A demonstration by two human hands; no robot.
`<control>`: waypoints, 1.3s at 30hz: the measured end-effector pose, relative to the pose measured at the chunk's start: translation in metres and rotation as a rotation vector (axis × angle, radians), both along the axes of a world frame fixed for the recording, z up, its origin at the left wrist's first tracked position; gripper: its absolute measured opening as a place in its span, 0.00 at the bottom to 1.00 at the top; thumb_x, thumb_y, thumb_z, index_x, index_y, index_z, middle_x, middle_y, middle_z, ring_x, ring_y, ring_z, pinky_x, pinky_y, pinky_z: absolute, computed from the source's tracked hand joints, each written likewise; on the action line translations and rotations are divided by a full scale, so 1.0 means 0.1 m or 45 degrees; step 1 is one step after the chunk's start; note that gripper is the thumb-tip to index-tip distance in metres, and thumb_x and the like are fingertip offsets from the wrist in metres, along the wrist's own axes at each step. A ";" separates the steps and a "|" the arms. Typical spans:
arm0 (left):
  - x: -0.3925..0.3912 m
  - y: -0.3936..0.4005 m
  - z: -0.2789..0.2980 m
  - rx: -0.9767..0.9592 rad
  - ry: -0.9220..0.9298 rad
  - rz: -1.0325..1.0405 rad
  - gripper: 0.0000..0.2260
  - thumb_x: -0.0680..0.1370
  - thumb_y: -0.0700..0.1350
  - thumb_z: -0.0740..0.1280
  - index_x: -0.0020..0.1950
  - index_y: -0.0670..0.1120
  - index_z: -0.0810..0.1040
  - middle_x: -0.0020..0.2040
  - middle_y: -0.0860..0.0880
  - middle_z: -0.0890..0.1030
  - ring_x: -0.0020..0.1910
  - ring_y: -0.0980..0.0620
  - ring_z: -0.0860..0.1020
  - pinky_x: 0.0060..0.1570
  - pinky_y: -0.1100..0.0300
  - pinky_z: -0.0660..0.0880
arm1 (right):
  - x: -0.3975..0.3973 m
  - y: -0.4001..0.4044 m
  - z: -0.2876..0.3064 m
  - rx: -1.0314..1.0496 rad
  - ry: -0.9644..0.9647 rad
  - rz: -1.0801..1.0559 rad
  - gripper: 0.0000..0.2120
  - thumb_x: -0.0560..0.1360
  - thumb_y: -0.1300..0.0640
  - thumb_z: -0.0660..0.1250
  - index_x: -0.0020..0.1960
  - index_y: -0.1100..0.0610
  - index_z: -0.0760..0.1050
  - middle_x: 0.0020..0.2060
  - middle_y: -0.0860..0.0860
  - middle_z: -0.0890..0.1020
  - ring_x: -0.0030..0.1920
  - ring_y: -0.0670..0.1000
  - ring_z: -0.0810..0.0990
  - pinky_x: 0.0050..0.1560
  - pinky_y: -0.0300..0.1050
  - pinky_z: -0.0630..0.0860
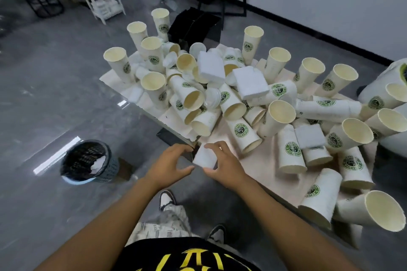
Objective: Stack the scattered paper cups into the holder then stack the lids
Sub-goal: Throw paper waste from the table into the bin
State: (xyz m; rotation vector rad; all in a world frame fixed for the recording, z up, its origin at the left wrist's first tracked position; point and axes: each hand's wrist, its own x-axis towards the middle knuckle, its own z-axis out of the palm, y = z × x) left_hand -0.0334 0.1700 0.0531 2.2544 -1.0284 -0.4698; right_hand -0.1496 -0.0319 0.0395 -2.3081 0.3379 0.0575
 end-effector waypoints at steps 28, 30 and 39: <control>2.50 1.51 0.00 -0.445 0.490 0.602 0.19 0.70 0.50 0.75 0.59 0.62 0.78 0.52 0.61 0.81 0.44 0.56 0.80 0.49 0.54 0.82 | 3.01 1.81 0.09 0.048 -0.129 0.145 0.30 0.70 0.52 0.74 0.71 0.46 0.71 0.64 0.44 0.68 0.56 0.46 0.77 0.53 0.52 0.81; 2.65 1.50 -0.05 -0.452 0.517 0.632 0.19 0.69 0.51 0.75 0.58 0.62 0.78 0.52 0.61 0.81 0.42 0.57 0.80 0.47 0.55 0.82 | 3.18 1.79 0.02 0.080 -0.119 0.148 0.30 0.71 0.54 0.75 0.72 0.47 0.71 0.65 0.44 0.68 0.56 0.44 0.76 0.54 0.49 0.81; 3.38 1.53 -0.37 -0.381 0.545 0.801 0.19 0.73 0.40 0.77 0.58 0.59 0.79 0.51 0.60 0.83 0.46 0.62 0.79 0.48 0.64 0.77 | 3.94 1.65 -0.42 0.214 -0.095 0.076 0.33 0.70 0.53 0.80 0.71 0.51 0.71 0.59 0.38 0.69 0.50 0.37 0.74 0.52 0.28 0.72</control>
